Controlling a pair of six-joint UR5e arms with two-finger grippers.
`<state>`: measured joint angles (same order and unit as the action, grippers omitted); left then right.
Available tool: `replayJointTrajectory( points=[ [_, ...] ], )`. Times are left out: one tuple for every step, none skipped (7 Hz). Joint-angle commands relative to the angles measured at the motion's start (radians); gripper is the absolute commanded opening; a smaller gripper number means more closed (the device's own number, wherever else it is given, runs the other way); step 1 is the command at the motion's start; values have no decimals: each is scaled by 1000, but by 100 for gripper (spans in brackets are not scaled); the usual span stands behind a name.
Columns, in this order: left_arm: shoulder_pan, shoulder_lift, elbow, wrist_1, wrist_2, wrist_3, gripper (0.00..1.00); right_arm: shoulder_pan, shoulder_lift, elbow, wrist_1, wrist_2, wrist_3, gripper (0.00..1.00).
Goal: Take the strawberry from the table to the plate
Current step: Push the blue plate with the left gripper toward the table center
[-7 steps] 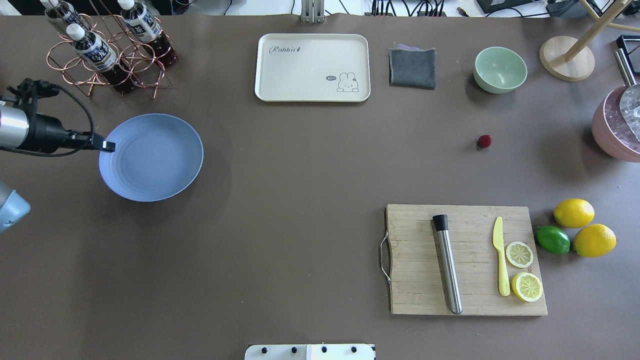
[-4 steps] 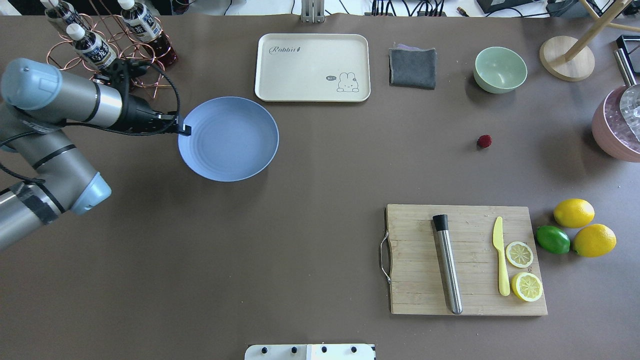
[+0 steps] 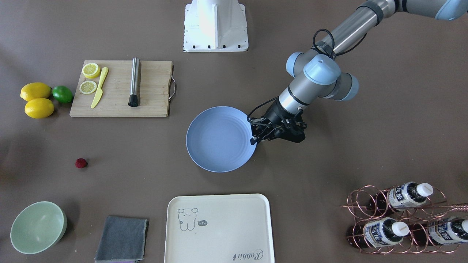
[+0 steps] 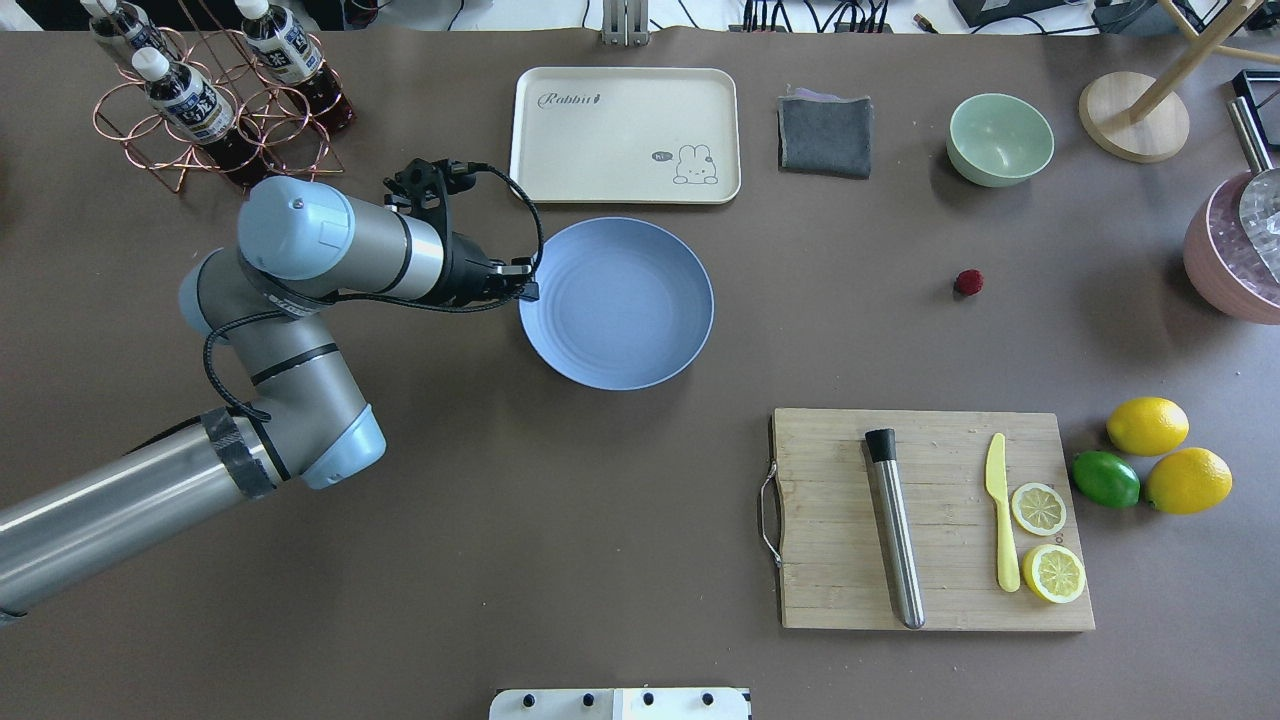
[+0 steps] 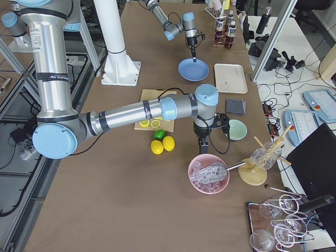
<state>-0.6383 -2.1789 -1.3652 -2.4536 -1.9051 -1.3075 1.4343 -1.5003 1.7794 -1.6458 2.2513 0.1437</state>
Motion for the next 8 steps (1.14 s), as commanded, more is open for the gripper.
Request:
replayJointTrajectory(
  points=[
    [31,-13,0,25,54,4,0,-2,0,-2,0,-1,2,100],
    [31,-10,1,24,54,8,0,-3,2,0,0,-1,2,100],
    [31,-7,1,22,54,8,0,-5,11,-1,0,-1,7,100],
    [31,4,1,21,51,10,0,-11,14,-3,0,-1,13,100],
    [31,16,0,19,47,46,0,-11,14,-3,0,-1,13,100],
    [31,27,0,16,46,122,0,-12,14,-3,0,-1,13,100],
    [31,28,-2,16,44,125,0,-14,14,-2,0,-1,20,100],
    [31,28,-2,12,44,125,31,-18,18,-2,0,-1,34,100]
  ],
)
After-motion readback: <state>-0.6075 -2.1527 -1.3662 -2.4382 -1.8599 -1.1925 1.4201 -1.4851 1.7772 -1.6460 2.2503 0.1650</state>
